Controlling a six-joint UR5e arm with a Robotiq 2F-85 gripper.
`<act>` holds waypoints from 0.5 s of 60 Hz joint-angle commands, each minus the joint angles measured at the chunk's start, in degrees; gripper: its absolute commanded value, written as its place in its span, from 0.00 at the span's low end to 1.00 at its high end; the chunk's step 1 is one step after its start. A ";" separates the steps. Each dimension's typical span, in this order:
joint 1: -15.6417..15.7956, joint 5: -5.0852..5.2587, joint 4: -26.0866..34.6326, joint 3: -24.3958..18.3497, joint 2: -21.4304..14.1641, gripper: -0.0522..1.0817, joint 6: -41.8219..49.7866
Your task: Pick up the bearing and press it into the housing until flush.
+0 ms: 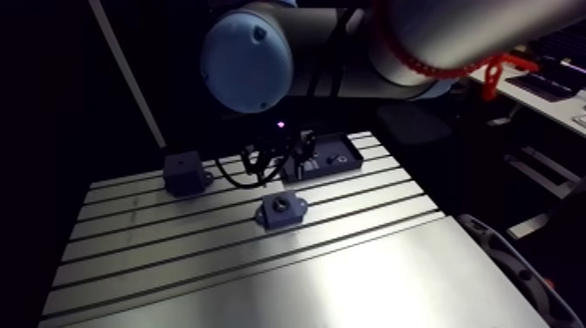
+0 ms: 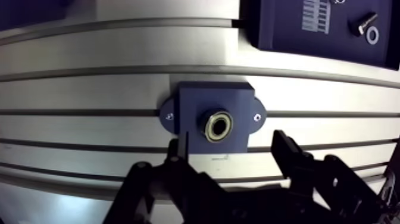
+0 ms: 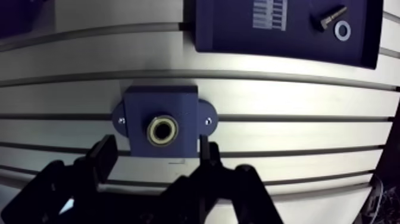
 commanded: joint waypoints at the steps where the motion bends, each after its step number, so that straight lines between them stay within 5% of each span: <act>1: -0.47 -0.16 0.62 -0.43 -0.14 0.96 -0.10; 30: -0.69 0.16 0.63 0.34 1.28 0.99 -0.28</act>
